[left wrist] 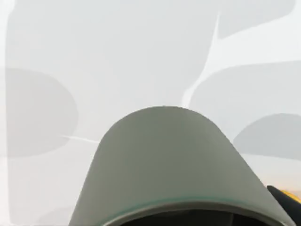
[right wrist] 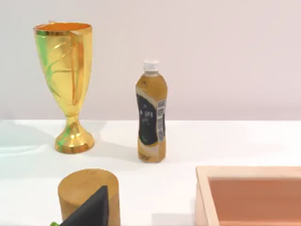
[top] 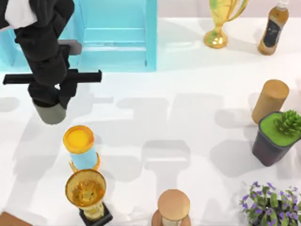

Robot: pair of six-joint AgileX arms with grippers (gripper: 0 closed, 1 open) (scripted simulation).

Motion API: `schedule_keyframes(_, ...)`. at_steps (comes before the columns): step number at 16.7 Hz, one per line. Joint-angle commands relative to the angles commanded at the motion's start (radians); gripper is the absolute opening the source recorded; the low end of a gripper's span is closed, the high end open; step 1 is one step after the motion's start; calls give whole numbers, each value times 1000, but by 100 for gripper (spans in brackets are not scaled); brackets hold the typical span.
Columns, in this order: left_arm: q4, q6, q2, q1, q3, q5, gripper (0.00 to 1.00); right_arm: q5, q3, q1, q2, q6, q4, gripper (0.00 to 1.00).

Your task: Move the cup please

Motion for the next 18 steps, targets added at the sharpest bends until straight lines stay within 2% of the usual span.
schedule_keyframes(3,-1,158,-117,160,-118,11,0,0,0,0,0,0,0,100)
schedule_keyframes(5,-1,214,-167,215,-167,15,0,0,0,0,0,0,0,100)
schedule_keyframes(12,17,232,-170,226,-190,14,0,0,0,0,0,0,0,100)
schedule_keyframes(18,218,247,-113,247,-325,17,0,0,0,0,0,0,0,100)
